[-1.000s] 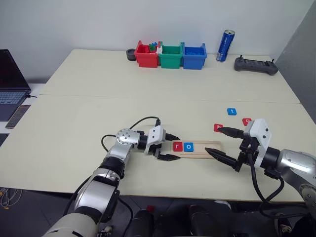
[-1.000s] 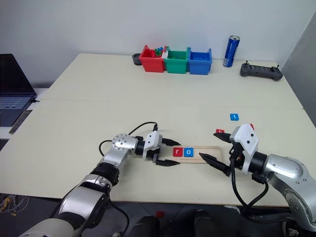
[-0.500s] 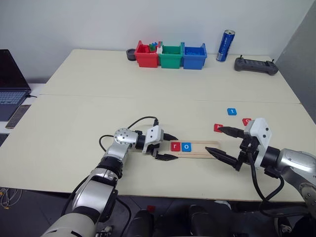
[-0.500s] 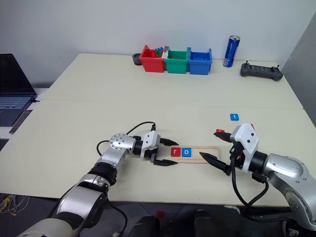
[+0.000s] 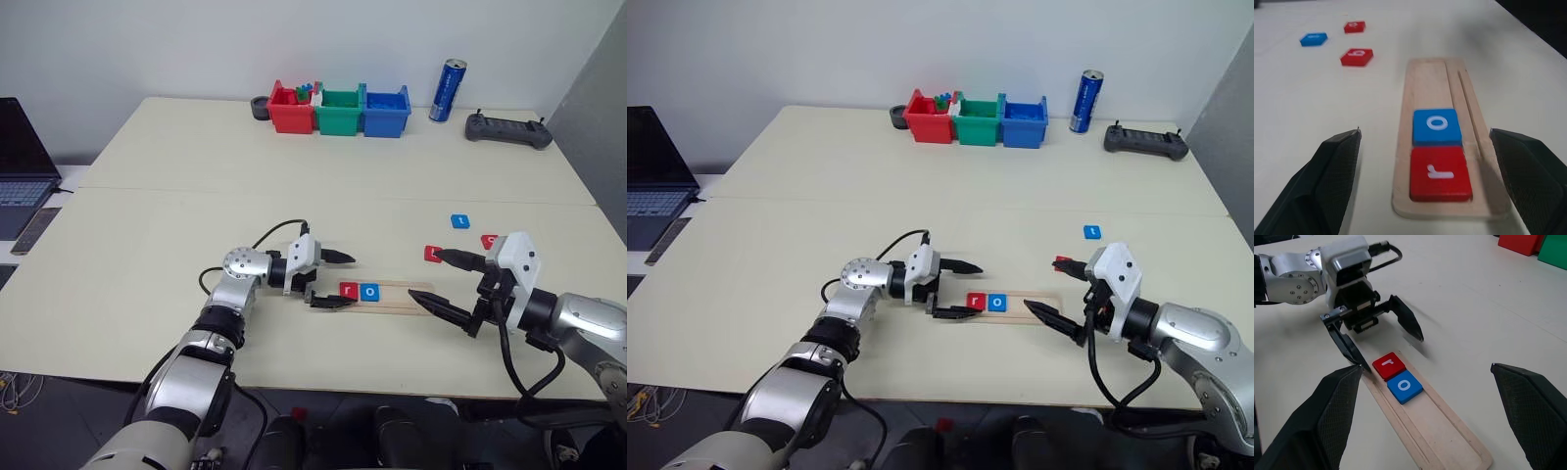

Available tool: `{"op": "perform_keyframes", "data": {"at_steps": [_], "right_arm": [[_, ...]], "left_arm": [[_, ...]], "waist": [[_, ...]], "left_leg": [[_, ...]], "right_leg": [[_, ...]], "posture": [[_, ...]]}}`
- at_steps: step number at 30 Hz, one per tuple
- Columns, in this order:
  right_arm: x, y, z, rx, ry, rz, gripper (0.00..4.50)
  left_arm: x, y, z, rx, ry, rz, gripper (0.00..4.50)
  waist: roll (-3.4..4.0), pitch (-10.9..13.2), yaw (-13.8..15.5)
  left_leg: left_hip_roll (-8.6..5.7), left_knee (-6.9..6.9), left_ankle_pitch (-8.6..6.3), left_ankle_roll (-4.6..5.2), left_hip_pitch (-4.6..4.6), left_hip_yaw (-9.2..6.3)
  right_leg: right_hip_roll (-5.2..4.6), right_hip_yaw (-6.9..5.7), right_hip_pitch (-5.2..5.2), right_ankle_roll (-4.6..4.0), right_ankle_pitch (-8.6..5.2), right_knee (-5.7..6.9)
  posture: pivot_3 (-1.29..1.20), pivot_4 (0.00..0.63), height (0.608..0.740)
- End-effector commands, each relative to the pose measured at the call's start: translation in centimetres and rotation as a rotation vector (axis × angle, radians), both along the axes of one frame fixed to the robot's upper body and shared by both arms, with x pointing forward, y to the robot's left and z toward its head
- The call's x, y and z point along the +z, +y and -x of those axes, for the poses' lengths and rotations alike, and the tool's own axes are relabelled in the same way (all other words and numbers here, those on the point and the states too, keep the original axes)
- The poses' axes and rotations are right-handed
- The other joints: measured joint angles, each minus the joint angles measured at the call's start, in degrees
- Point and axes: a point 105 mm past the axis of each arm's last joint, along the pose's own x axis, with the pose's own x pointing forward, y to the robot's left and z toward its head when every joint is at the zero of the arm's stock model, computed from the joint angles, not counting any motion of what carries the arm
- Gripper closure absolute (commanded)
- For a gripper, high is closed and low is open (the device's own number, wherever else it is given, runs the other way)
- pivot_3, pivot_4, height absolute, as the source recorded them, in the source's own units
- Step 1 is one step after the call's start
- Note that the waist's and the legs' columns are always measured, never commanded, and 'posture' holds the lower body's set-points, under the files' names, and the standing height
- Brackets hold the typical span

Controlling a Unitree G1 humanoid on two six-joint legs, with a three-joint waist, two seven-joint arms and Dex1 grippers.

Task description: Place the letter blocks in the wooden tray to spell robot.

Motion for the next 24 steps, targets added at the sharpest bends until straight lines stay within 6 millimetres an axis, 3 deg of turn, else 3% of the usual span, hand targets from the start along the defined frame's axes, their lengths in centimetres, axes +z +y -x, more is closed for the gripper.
{"op": "perform_keyframes", "data": {"at_steps": [1,13,24], "right_arm": [[1.0,-0.6,0.3,-0.012,-0.044,0.009,0.0],[0.1,-1.8,0.1,-0.079,-0.047,0.012,0.0],[-0.2,-2.6,0.2,-0.11,-0.044,0.02,0.0]], "left_arm": [[1.2,0.7,0.5,-0.006,-0.028,0.046,0.05],[0.7,1.1,2.4,0.068,-0.001,0.109,0.05],[1.0,0.6,1.6,0.071,-0.015,0.1,0.05]], "waist": [[0.0,0.0,0.0],[0.0,0.0,0.1],[0.0,0.0,0.3]], "left_leg": [[0.01,0.0,0.0,0.0,0.01,0.0],[0.01,0.0,0.0,0.0,0.02,-0.02],[-0.01,0.01,0.0,0.0,0.02,0.01]], "right_leg": [[0.0,0.0,0.0,0.0,0.0,0.0],[-0.01,-0.01,0.01,-0.01,0.0,0.01],[-0.01,0.0,0.01,-0.01,0.0,-0.01]], "posture": [[0.0,0.15,0.74],[0.0,0.15,0.74],[0.0,0.15,0.74]]}}
